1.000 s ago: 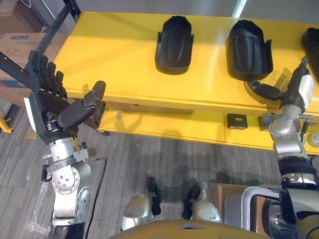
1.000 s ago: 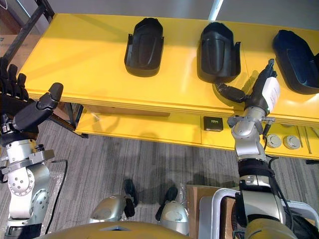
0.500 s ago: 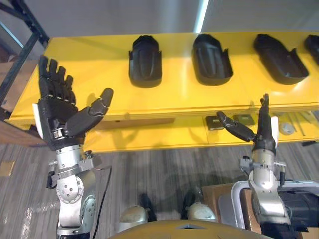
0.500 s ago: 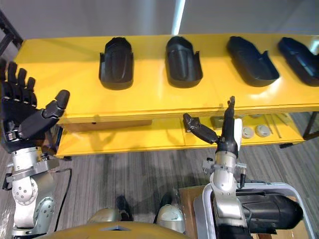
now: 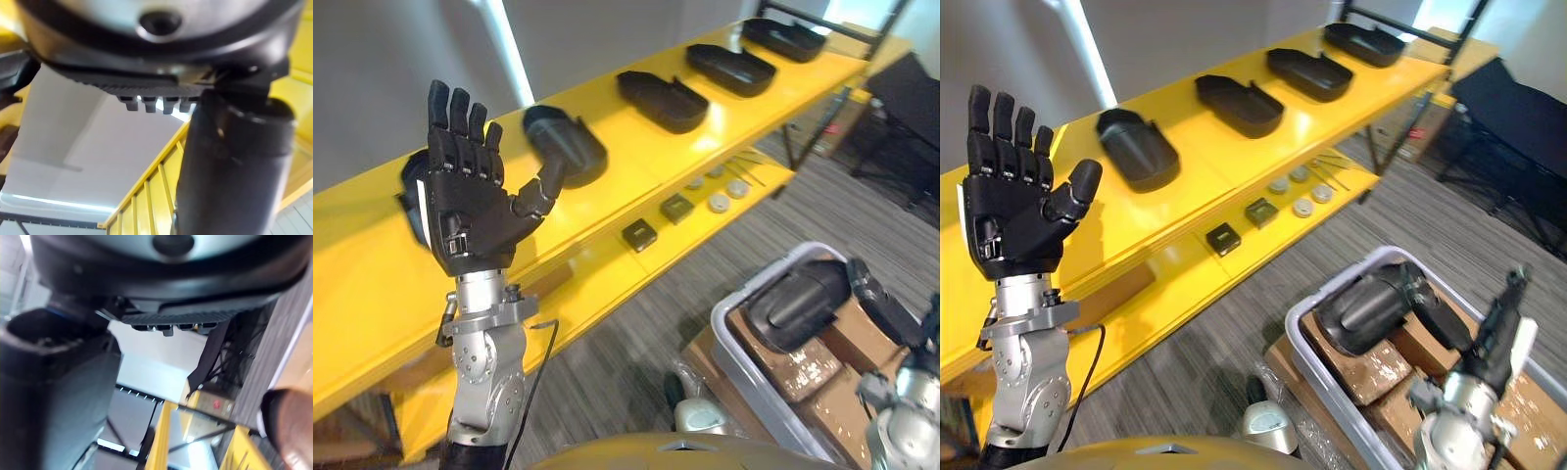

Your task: Walk over and take three plastic housings, then place them on the shelf

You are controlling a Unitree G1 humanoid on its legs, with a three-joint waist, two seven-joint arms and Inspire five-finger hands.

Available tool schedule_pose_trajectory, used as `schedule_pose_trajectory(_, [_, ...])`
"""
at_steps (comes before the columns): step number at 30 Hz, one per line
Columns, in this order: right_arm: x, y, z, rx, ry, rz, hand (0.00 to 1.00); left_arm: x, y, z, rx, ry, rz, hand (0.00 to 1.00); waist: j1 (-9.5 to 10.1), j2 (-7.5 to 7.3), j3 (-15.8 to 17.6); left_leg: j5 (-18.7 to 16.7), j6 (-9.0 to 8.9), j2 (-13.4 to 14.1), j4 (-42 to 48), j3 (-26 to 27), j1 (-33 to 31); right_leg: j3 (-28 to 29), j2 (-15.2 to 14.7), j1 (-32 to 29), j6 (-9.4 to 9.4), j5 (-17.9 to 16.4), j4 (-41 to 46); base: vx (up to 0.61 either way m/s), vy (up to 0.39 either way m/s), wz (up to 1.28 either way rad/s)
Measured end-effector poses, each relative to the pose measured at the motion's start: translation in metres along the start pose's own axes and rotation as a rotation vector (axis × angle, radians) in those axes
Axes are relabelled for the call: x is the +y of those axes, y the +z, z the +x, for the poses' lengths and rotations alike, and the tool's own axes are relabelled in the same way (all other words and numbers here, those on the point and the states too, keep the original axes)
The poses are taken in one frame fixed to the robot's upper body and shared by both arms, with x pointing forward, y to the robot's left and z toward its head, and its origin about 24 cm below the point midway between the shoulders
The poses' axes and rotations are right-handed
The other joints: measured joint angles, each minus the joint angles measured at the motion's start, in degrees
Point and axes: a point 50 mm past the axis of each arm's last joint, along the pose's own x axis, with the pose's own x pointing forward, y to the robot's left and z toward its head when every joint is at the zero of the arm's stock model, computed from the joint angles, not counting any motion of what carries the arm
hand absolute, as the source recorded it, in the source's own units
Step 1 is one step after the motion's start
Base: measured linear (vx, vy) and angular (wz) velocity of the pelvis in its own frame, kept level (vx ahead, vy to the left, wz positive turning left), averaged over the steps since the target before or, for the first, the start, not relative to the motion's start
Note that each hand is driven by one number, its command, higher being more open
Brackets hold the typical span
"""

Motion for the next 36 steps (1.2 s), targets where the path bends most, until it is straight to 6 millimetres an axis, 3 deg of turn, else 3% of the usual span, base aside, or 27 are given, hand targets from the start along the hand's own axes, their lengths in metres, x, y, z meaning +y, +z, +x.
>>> schedule_pose_trajectory(2, [-0.001,-0.004,-0.008,0.017,-0.02,0.089,1.0,0.002,0.0,0.002,-0.005,0.05,0.004,1.0,-0.18,-0.07,0.06,-2.09,0.35,2.81,6.87,-0.76,-0.27,2.63,1.21,-0.11,-0.33,-0.25,-0.23,-0.11,-0.085,-0.98])
schedule_pose_trajectory(3, [0.004,-0.002,-0.01,0.0,-0.001,0.11,1.0,0.006,-0.004,0.0,0.011,0.093,0.011,1.0,0.93,0.07,0.21,-3.32,2.8,5.9,14.69,-6.85,-1.59,4.05,2.07,0.4,-0.59,-0.23,-0.05,-0.1,-0.097,-1.44])
schedule_pose_trajectory(4, [0.01,0.002,-0.007,-0.035,0.042,0.12,1.0,0.009,-0.008,-0.001,0.028,0.131,0.018,1.0,2.08,1.12,0.53,-3.65,5.06,8.1,23.22,-16.59,-4.67,4.72,3.21,0.7,-0.91,-0.29,1.44,-0.08,-0.081,-1.51])
schedule_pose_trajectory(5, [0.015,0.005,-0.004,-0.055,0.062,0.123,1.0,0.011,-0.01,-0.002,0.034,0.143,0.029,1.0,2.61,1.71,0.82,-3.18,5.84,8.39,26.98,-22.27,-6.47,5.69,4.02,0.71,-1.28,-0.3,2.32,-0.09,0.074,-1.5])
schedule_pose_trajectory(6, [0.026,0.011,0.003,-0.09,0.097,0.14,1.0,0.013,-0.012,-0.006,0.046,0.15,0.071,1.0,3.95,2.63,0.94,-2.28,5.94,6.49,31.54,-32.78,-8.71,7.8,4.84,0.4,-1.45,-0.41,3.2,-0.09,0.118,-1.33])
schedule_pose_trajectory(7, [0.038,0.017,0.008,-0.116,0.133,0.168,1.0,0.014,-0.011,-0.009,0.051,0.146,0.104,1.0,4.84,3.37,0.54,-2.57,4.95,4.11,31.2,-39.05,-8.78,8.91,5.1,-0.01,-1.43,-0.39,3.14,-0.12,0.177,-1.43])
schedule_pose_trajectory(8, [0.053,0.024,0.013,-0.151,0.171,0.217,1.0,0.013,-0.009,-0.01,0.044,0.127,0.124,1.0,5.8,4.43,-0.17,-3.19,3.83,1.89,29.14,-43.45,-8.58,8.93,4.69,-1.21,-0.93,-0.05,2.57,-0.07,0.12,-0.95])
schedule_pose_trajectory(9, [0.064,0.028,0.015,-0.166,0.193,0.248,1.0,0.012,-0.006,-0.009,0.031,0.112,0.132,1.0,6.01,4.48,-0.2,-3.58,3.18,1.1,27.64,-44.3,-8.4,8.93,4.15,-2.11,-0.51,0.38,2.67,-0.09,0.124,-0.5])
schedule_pose_trajectory(11, [0.098,0.038,0.013,-0.181,0.283,0.296,1.0,0.0,0.001,-0.002,-0.015,0.035,0.113,1.0,6.13,4.47,-0.21,-6.78,1.18,-0.69,18.98,-42.75,-6.86,7.67,2.9,-6.38,0.24,1.35,5.69,-0.13,0.114,0.33])
schedule_pose_trajectory(13, [0.108,0.035,0.007,-0.154,0.325,0.275,1.0,-0.006,0.001,0.0,-0.022,0.01,0.089,1.0,6.65,4.95,-0.41,-8.14,0.97,-0.64,15.64,-42.63,-5.75,5.98,2.97,-7.21,-0.02,1.43,7.32,-0.1,0.063,0.54])
schedule_pose_trajectory(15, [0.122,0.029,-0.005,-0.098,0.386,0.278,1.0,-0.009,0.003,0.0,-0.032,-0.018,0.066,1.0,8.38,3.97,0.25,-9.89,0.32,-0.7,11.08,-42.91,-3.78,4.6,3.03,-7.75,0.31,1.18,9.31,-0.12,0.039,0.42])
schedule_pose_trajectory(17, [0.128,0.023,-0.017,-0.048,0.398,0.287,1.0,-0.006,0.003,-0.002,-0.019,-0.009,0.047,1.0,10.12,2.58,1.07,-10.95,0.16,-1.51,10.96,-43.04,-3.1,4.45,2.36,-8.71,0.43,0.6,12.53,-0.16,0.028,0.13])
schedule_pose_trajectory(20, [0.124,0.014,-0.03,0.013,0.392,0.319,1.0,-0.002,0.0,-0.015,0.031,-0.019,0.055,1.0,10.12,1.74,1.69,-12.73,1.01,-1.78,15.77,-41.94,-3.23,4.46,1.44,-9.07,0.8,0.2,15.82,-0.2,0.063,-0.24])
schedule_pose_trajectory(21, [0.118,0.011,-0.035,0.033,0.382,0.336,1.0,-0.003,-0.001,-0.019,0.044,-0.036,0.054,1.0,10.12,0.69,2.39,-13.04,1.68,-2.15,17.17,-40.19,-2.91,4.09,0.5,-8.45,0.88,1.28,15.21,-0.24,0.099,-0.4])
schedule_pose_trajectory(22, [0.117,0.011,-0.035,0.034,0.379,0.339,1.0,-0.003,0.0,-0.019,0.043,-0.037,0.056,1.0,10.09,0.05,2.7,-12.72,2.22,-2.53,16.99,-39.57,-2.75,3.45,-0.12,-8.24,0.17,1.51,14.23,-0.33,0.09,-0.51])
schedule_pose_trajectory(23, [0.117,0.015,-0.033,0.015,0.366,0.356,1.0,-0.004,0.002,-0.019,0.037,-0.034,0.05,1.0,9.75,-0.79,2.91,-11.4,3.18,-2.88,15.55,-37.8,-2.92,-1.55,-2.18,-8.75,-3.22,-0.89,13.61,-0.25,0.027,-0.48])
schedule_pose_trajectory(24, [0.117,0.017,-0.031,-0.003,0.363,0.365,1.0,-0.003,0.003,-0.019,0.034,-0.029,0.047,1.0,10.17,-0.4,3.1,-10.37,3.44,-2.63,14.34,-36.58,-2.96,-4.68,-3.51,-10.01,-5.35,-2.88,14.61,-0.35,0.007,-0.79])
schedule_pose_trajectory(25, [0.126,0.028,-0.023,-0.06,0.366,0.396,1.0,0.001,0.005,-0.017,0.023,-0.008,0.049,1.0,10.31,-0.6,3.11,-7.85,3.63,-1.63,11.56,-33.8,-3.22,-10.49,-5.85,-12.75,-6.24,-3.71,22.78,-0.26,-0.012,-0.69])
schedule_pose_trajectory(27, [0.139,0.041,-0.016,-0.115,0.369,0.417,1.0,0.006,0.006,-0.015,0.02,0.02,0.052,1.0,10.89,0.06,3.29,-4.55,3.15,-0.26,8.0,-32.6,-3.35,-15.56,-8.89,-11.66,-7.0,-5.98,31.64,-0.19,-0.076,-0.53])
schedule_pose_trajectory(28, [0.149,0.047,-0.011,-0.154,0.379,0.411,1.0,0.009,0.007,-0.014,0.017,0.034,0.061,1.0,11.95,-0.02,3.04,-2.95,2.54,1.2,6.86,-31.6,-4.06,-17.24,-10.76,-10.12,-6.47,-8.58,35.0,-0.1,-0.129,-0.47])
schedule_pose_trajectory(30, [0.169,0.049,-0.006,-0.184,0.409,0.383,1.0,0.014,0.008,-0.014,0.011,0.063,0.073,1.0,13.87,-0.87,2.49,-1.05,1.04,3.3,5.88,-30.01,-5.87,-18.71,-14.69,-7.03,-6.07,-10.48,37.11,-0.06,-0.233,-0.62])
schedule_pose_trajectory(32, [0.185,0.044,-0.008,-0.184,0.456,0.333,1.0,0.024,0.005,-0.019,0.033,0.112,0.09,1.0,16.2,-1.38,2.2,0.72,-1.29,5.73,5.84,-27.95,-7.61,-19.67,-19.4,-3.85,-5.19,-9.85,36.28,-0.04,-0.332,-0.77])
schedule_pose_trajectory(33, [0.187,0.043,-0.01,-0.181,0.469,0.321,1.0,0.026,0.003,-0.021,0.045,0.133,0.074,1.0,16.68,-1.5,2.13,1.1,-1.93,6.59,6.3,-27.36,-8.06,-19.94,-20.26,-3.0,-4.47,-9.34,35.18,-0.02,-0.402,-0.76])
schedule_pose_trajectory(34, [0.191,0.041,-0.014,-0.17,0.498,0.303,1.0,0.031,0.003,-0.026,0.065,0.176,0.041,1.0,16.77,-2.14,1.77,1.83,-3.21,8.78,7.88,-26.52,-9.33,-20.74,-20.77,-0.63,-1.85,-7.01,30.12,-0.02,-0.434,-0.61])
schedule_pose_trajectory(35, [0.191,0.038,-0.017,-0.154,0.508,0.291,1.0,0.033,0.001,-0.029,0.082,0.203,0.01,1.0,16.69,-2.28,1.72,2.41,-4.23,10.61,9.1,-26.31,-10.24,-21.36,-19.56,1.04,1.86,-7.43,26.29,-0.02,-0.488,-0.75])
schedule_pose_trajectory(36, [0.186,0.03,-0.018,-0.119,0.511,0.258,1.0,0.036,-0.006,-0.034,0.112,0.256,-0.044,1.0,16.55,-1.31,1.49,3.72,-5.77,13.18,8.99,-25.78,-10.45,-24.55,-17.06,1.51,5.36,-10.73,25.27,0.0,-0.395,-0.59])
